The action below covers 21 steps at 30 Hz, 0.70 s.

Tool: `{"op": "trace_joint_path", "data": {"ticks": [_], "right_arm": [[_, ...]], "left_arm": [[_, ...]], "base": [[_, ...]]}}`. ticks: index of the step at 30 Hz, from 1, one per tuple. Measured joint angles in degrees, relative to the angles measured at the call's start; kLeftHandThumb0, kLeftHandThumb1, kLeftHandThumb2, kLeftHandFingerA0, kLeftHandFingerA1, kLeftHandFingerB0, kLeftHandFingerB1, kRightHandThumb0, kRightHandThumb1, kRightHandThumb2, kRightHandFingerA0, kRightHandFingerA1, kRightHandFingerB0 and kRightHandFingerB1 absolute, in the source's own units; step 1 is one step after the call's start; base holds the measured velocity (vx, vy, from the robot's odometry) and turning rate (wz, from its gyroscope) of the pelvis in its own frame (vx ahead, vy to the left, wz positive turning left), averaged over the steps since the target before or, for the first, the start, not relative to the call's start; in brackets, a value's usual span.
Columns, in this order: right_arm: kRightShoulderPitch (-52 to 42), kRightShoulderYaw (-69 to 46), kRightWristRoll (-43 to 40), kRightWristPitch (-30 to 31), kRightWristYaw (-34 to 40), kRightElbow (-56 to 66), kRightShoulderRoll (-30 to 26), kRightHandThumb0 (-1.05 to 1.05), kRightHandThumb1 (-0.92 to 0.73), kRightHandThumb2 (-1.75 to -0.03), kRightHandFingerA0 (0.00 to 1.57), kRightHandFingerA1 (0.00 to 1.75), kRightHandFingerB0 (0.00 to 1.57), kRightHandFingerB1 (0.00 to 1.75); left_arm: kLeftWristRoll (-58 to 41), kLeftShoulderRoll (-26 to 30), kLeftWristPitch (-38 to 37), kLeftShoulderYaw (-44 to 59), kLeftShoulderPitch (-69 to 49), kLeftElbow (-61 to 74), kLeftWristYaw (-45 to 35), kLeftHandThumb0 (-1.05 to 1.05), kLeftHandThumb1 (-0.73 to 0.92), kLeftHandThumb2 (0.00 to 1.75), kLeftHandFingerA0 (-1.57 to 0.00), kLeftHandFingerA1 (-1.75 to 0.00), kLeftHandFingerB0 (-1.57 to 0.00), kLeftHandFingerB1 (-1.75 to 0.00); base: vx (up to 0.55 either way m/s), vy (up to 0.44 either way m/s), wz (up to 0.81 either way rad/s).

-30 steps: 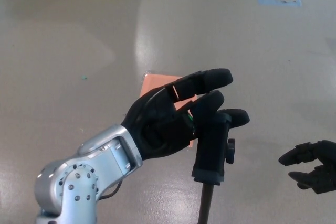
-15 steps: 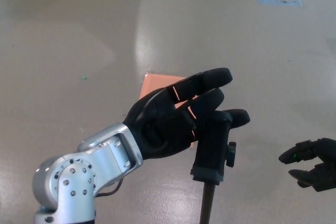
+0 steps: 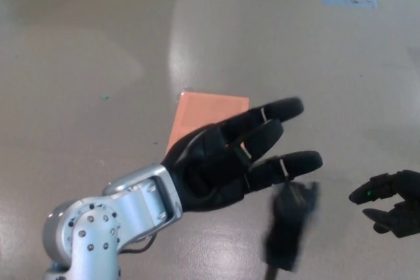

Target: The robot uses its left hand to grab the top of a phone stand kept on the floor and rotates it anti-clockwise

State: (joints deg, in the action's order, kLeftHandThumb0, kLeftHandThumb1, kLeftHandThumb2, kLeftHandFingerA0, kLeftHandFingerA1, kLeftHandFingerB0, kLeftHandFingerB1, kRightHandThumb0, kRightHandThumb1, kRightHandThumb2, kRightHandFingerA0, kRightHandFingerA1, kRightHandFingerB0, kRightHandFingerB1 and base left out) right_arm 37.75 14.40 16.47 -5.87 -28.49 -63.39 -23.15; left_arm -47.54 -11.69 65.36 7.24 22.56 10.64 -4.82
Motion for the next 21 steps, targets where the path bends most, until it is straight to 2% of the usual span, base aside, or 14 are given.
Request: {"op": "trace_joint_path", "data": {"ticks": [1, 2, 3, 10, 11, 12, 13, 14, 15, 16, 17, 18, 19, 21], "right_arm": [[-0.02, 0.05, 0.06, -0.16, 0.00, 0.04, -0.07, -0.60, -0.80, -0.64, 0.55, 0.45, 0.38, 0.37], [-0.03, 0.11, 0.11, -0.41, 0.00, 0.10, -0.15, -0.64, -0.63, -0.93, 0.50, 0.58, 0.34, 0.49], [-0.05, 0.15, 0.14, -0.62, 0.00, 0.16, -0.21, -0.66, -0.62, -0.93, 0.54, 0.59, 0.34, 0.49], [-0.06, 0.20, 0.35, -1.37, -0.02, 0.18, -0.39, -0.67, -0.62, -0.92, 0.52, 0.57, 0.35, 0.49], [-0.06, 0.25, 0.40, -1.37, -0.02, 0.17, -0.39, -0.64, -0.63, -0.91, 0.48, 0.56, 0.34, 0.49], [-0.06, 0.33, 0.50, -1.38, -0.02, 0.16, -0.39, -0.45, -0.57, -1.01, 0.48, 0.62, 0.22, 0.48], [-0.06, 0.34, 0.54, -1.38, -0.02, 0.14, -0.39, -0.45, -0.57, -1.01, 0.48, 0.62, 0.22, 0.48], [-0.06, 0.35, 0.58, -1.38, -0.02, 0.12, -0.39, -0.52, -0.78, -0.63, 0.50, 0.42, 0.37, 0.36], [-0.05, 0.37, 0.63, -1.38, -0.01, 0.07, -0.39, -0.43, -0.60, -1.01, 0.46, 0.61, 0.24, 0.49], [-0.05, 0.40, 0.74, -1.38, 0.01, 0.02, -0.39, -0.43, -0.60, -1.01, 0.46, 0.61, 0.24, 0.49], [-0.05, 0.40, 0.79, -1.38, 0.02, -0.03, -0.37, -0.50, -0.78, -0.63, 0.50, 0.40, 0.39, 0.36], [-0.04, 0.39, 0.81, -1.36, 0.03, -0.07, -0.35, -0.50, -0.78, -0.63, 0.50, 0.40, 0.39, 0.36], [-0.03, 0.36, 0.82, -1.31, 0.04, -0.18, -0.32, -0.48, -0.78, -0.63, 0.49, 0.39, 0.38, 0.35], [0.06, 0.31, 0.83, -1.12, 0.07, -0.42, -0.14, -0.47, -0.78, -0.63, 0.49, 0.39, 0.39, 0.35]], "left_arm": [[-0.10, 0.16, 0.23, 0.02, -0.09, -0.01, -0.01, -0.73, 0.55, 0.88, 0.00, -0.40, -0.09, -0.18], [-0.26, 0.39, 0.53, 0.00, -0.17, -0.01, -0.05, -0.70, 0.55, 0.89, -0.04, -0.37, 0.00, -0.20], [-0.41, 0.52, 0.67, 0.05, -0.23, -0.01, -0.10, -0.76, 0.56, 0.90, -0.01, -0.27, -0.01, -0.17], [-1.14, 1.13, 1.20, -0.39, -0.86, -0.05, -0.98, -0.81, 0.57, 0.90, 0.00, -0.19, -0.01, -0.12], [-1.14, 1.18, 1.20, -0.44, -0.89, -0.05, -1.03, -0.83, 0.59, 0.90, 0.00, -0.17, 0.00, -0.09], [-1.15, 1.30, 1.19, -0.54, -0.95, -0.05, -1.14, -0.84, 0.60, 0.91, 0.00, -0.16, 0.00, -0.09], [-1.15, 1.36, 1.18, -0.61, -1.01, -0.05, -1.21, -0.84, 0.60, 0.91, 0.00, -0.16, 0.00, -0.09], [-1.14, 1.46, 1.16, -0.70, -1.07, -0.04, -1.31, -0.84, 0.60, 0.92, 0.00, -0.17, 0.00, -0.09], [-1.14, 1.64, 1.11, -0.88, -1.17, -0.02, -1.47, -0.83, 0.61, 0.92, 0.00, -0.18, 0.00, -0.09], [-1.09, 2.07, 0.99, -1.08, -1.34, 0.02, -1.73, -0.83, 0.61, 0.92, 0.00, -0.18, 0.00, -0.09], [-0.97, 2.63, 0.66, -1.22, -1.43, 0.06, -2.03, -0.82, 0.60, 0.93, 0.00, -0.19, 0.00, -0.11], [-0.87, 3.06, 0.31, -1.30, -1.47, 0.10, -2.26, -0.82, 0.60, 0.93, 0.00, -0.19, 0.00, -0.11], [-0.69, 3.73, -0.27, -1.36, -1.48, 0.11, -2.66, -0.78, 0.57, 0.95, -0.01, -0.24, -0.01, -0.18], [-0.11, 5.24, -1.41, -1.72, -1.47, 0.13, -3.21, -0.79, 0.60, 0.98, 0.00, -0.22, 0.00, -0.18]], "base": [[0.00, 0.000, 0.00], [0.00, 0.000, 0.00], [0.00, 0.000, 0.00], [0.00, 0.000, 0.00], [0.00, 0.000, 0.00], [0.00, 0.000, 0.00], [0.00, 0.000, 0.00], [0.00, 0.000, 0.00], [0.00, 0.000, 0.00], [0.00, 0.000, 0.00], [0.00, 0.000, 0.00], [0.00, 0.000, 0.00], [0.00, 0.000, 0.00], [0.00, 0.000, 0.00]]}}
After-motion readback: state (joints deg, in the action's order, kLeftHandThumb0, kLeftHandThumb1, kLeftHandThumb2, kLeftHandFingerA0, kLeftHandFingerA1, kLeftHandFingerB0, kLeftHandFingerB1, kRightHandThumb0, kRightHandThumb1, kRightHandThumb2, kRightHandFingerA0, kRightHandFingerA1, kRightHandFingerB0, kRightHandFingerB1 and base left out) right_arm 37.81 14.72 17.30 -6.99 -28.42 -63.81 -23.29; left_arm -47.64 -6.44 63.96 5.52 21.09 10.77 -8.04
